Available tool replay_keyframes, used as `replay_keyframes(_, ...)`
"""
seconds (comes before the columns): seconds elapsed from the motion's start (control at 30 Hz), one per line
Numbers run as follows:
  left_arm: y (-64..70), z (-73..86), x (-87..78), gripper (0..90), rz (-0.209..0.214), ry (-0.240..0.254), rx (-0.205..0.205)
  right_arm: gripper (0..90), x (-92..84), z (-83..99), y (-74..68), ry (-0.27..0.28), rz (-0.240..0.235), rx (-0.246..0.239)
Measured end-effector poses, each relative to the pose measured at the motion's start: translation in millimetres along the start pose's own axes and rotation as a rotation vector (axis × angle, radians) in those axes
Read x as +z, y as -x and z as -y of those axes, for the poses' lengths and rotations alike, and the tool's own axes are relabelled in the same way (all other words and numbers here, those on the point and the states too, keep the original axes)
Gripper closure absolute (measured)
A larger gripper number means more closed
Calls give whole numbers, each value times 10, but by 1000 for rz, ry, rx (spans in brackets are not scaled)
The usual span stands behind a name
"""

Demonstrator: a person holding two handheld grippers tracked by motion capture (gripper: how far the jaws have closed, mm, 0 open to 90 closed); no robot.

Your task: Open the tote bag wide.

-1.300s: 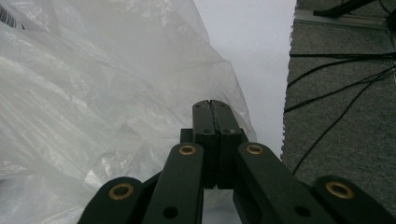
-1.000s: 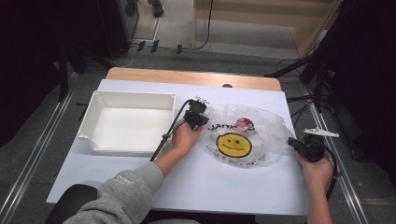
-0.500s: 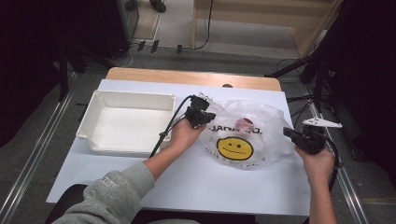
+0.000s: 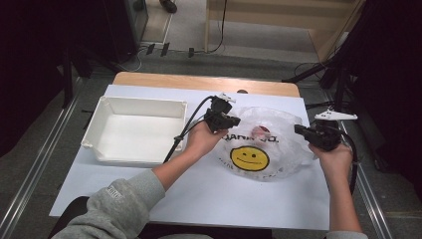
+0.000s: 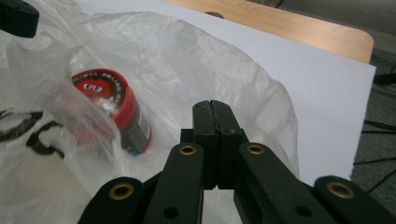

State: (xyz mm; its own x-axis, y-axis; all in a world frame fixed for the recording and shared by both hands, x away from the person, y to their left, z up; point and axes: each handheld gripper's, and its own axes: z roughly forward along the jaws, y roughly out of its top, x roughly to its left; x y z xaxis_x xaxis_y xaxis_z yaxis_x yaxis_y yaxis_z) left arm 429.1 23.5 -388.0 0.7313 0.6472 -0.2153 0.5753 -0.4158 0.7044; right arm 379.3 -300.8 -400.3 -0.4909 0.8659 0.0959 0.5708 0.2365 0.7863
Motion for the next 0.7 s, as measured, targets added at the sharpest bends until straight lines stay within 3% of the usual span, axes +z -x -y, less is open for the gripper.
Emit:
replay_keyframes(0.1,9,-37,89,900,2,14,-3,900,106,-81,11,-2,-34,-7)
replay_keyframes(0.2,-14,-28,214,900,8,-27,-22,900,245,-125,36,-13,-60,-1)
replay_keyframes(0.37,11,82,340,900,7,-74,-5,900,444,-93,59,-44,-75,6)
replay_keyframes(0.47,1,164,356,900,21,-79,-25,900,549,-35,90,-73,-83,9)
replay_keyframes(0.7,52,377,351,900,28,-89,-19,900,672,97,146,-88,-82,37)
